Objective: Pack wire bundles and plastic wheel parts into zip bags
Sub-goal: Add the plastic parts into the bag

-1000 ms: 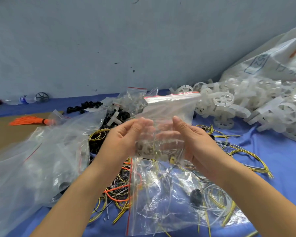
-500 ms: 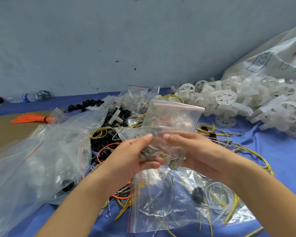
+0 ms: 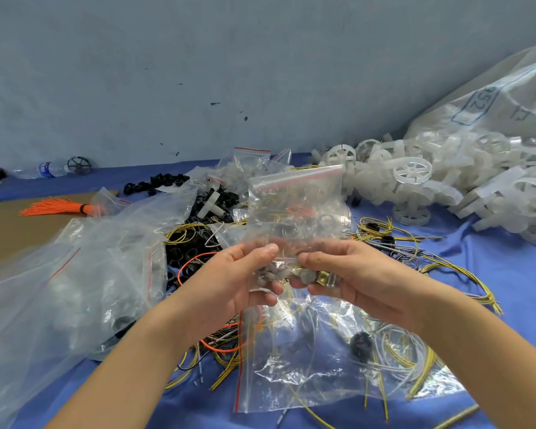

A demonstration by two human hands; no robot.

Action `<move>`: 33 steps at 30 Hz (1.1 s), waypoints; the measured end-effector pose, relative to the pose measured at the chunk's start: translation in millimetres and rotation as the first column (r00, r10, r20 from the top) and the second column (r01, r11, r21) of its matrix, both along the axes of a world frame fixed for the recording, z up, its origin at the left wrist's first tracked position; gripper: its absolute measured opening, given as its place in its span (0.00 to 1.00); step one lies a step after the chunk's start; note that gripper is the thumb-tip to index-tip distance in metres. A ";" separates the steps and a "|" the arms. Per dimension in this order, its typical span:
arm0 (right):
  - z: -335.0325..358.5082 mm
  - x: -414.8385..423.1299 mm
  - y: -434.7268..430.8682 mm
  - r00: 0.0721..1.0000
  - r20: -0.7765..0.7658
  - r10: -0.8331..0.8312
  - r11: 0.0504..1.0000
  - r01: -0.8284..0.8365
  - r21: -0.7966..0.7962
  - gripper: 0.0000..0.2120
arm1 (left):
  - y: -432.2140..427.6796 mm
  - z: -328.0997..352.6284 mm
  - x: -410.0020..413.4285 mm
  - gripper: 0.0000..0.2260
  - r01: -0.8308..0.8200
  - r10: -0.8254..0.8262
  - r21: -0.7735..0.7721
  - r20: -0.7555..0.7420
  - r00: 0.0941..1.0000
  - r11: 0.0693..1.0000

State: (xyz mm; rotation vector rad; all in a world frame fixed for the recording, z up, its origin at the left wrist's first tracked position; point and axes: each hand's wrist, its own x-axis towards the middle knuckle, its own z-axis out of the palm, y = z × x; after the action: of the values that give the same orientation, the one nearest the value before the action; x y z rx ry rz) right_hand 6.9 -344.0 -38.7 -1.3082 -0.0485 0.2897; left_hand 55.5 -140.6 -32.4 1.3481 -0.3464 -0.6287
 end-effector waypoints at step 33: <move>4.0 -1.1 -12.0 0.986 0.057 0.159 0.919 -0.169 0.356 0.17 | 19.5 3.0 4.8 0.13 0.118 -0.115 -0.041 0.051 0.992 0.992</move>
State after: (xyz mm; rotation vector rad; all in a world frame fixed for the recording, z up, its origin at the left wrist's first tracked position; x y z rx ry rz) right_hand 5.8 -356.0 -34.7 -0.9433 -0.2260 0.3871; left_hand 60.3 -121.1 -29.3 1.3092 -0.4786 -0.6823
